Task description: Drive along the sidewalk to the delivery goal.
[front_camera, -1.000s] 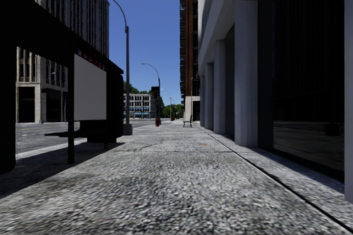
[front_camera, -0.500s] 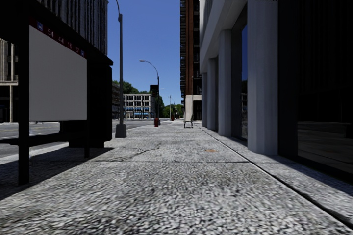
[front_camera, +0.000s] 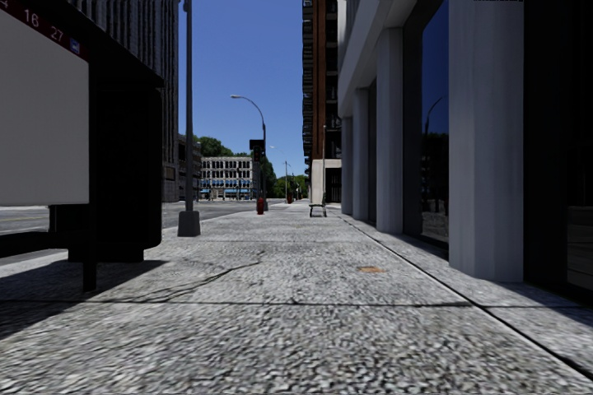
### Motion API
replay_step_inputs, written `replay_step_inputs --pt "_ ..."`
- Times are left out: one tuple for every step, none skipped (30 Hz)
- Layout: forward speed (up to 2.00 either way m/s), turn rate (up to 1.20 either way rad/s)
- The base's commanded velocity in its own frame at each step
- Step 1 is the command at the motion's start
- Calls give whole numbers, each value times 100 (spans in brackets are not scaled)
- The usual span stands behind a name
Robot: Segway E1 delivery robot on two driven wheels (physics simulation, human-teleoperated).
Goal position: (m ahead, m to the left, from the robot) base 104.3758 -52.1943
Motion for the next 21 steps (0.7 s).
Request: replay_step_inputs --pt "200 0" --pt "200 0" --pt "200 0" --pt "200 0" --pt "200 0" --pt "200 0" --pt "200 0" --pt "200 0" --pt "200 0" --pt "200 0" --pt "200 0" --pt "200 0" --pt "200 0" --pt "200 0" --pt "200 0" --pt "200 0" --pt "200 0" --pt "200 0" --pt "200 0" --pt "200 0" --pt "200 0"
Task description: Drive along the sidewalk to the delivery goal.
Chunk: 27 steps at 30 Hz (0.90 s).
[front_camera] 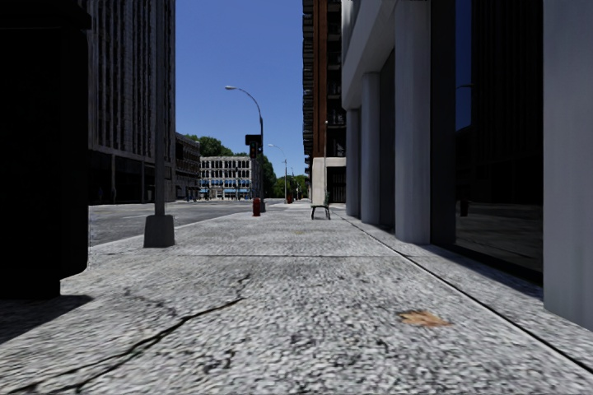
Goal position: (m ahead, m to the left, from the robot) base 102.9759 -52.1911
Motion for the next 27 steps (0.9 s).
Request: replay_step_inputs --pt "200 0" --pt "200 0" --pt "200 0" --pt "200 0" --pt "200 0" --pt "200 0" --pt "200 0" --pt "200 0" --pt "200 0" --pt "200 0" --pt "200 0" --pt "200 0" --pt "200 0" --pt "200 0" --pt "200 0" --pt "200 0" --pt "200 0" --pt "200 0" --pt "200 0" --pt "200 0" --pt "200 0" --pt "200 0" --pt "200 0" --pt "200 0" --pt "200 0" --pt "200 0" --pt "200 0"
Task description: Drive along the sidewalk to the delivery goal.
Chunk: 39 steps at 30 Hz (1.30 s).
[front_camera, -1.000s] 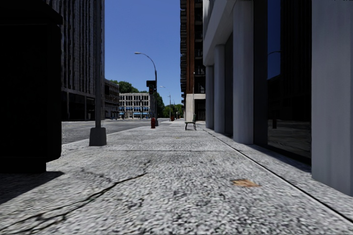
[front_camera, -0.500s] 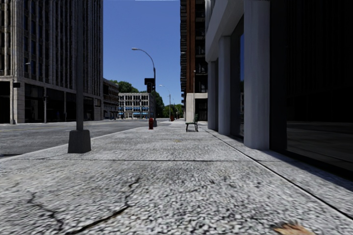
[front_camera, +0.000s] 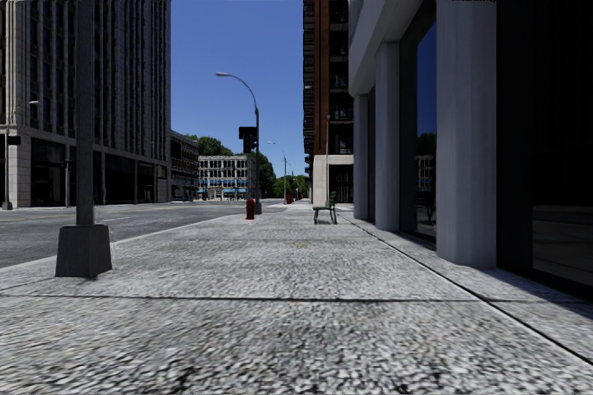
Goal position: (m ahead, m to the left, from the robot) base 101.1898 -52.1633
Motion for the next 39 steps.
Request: replay_step_inputs --pt "200 0" --pt "200 0" --pt "200 0" --pt "200 0" --pt "200 0" --pt "200 0" --pt "200 0" --pt "200 0" --pt "200 0" --pt "200 0" --pt "200 0" --pt "200 0" --pt "200 0" --pt "200 0" --pt "200 0" --pt "200 0" --pt "200 0" --pt "200 0" --pt "200 0" --pt "200 0" --pt "200 0" --pt "200 0" --pt "200 0" --pt "200 0" --pt "200 0" --pt "200 0" --pt "200 0" --pt "200 0" --pt "200 0" --pt "200 0" --pt "200 0" --pt "200 0" --pt "200 0" --pt "200 0" --pt "200 0" --pt "200 0" --pt "200 0" --pt "200 0" --pt "200 0"
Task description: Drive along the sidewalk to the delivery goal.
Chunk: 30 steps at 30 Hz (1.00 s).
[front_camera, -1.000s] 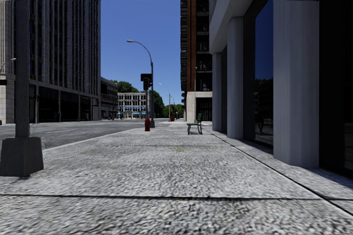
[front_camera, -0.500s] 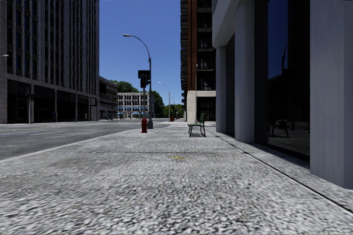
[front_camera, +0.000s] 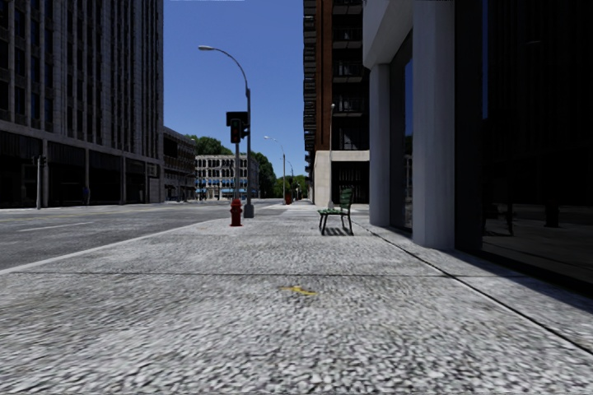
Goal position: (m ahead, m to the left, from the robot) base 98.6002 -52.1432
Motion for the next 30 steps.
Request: replay_step_inputs --pt "200 0" --pt "200 0" --pt "200 0" --pt "200 0" --pt "200 0" --pt "200 0" --pt "200 0" --pt "200 0" --pt "200 0" --pt "200 0" --pt "200 0" --pt "200 0" --pt "200 0" --pt "200 0" --pt "200 0" --pt "200 0" --pt "200 0" --pt "200 0" --pt "200 0" --pt "200 0" --pt "200 0" --pt "200 0" --pt "200 0" --pt "200 0" --pt "200 0" --pt "200 0" --pt "200 0" --pt "200 0" --pt "200 0" --pt "200 0"
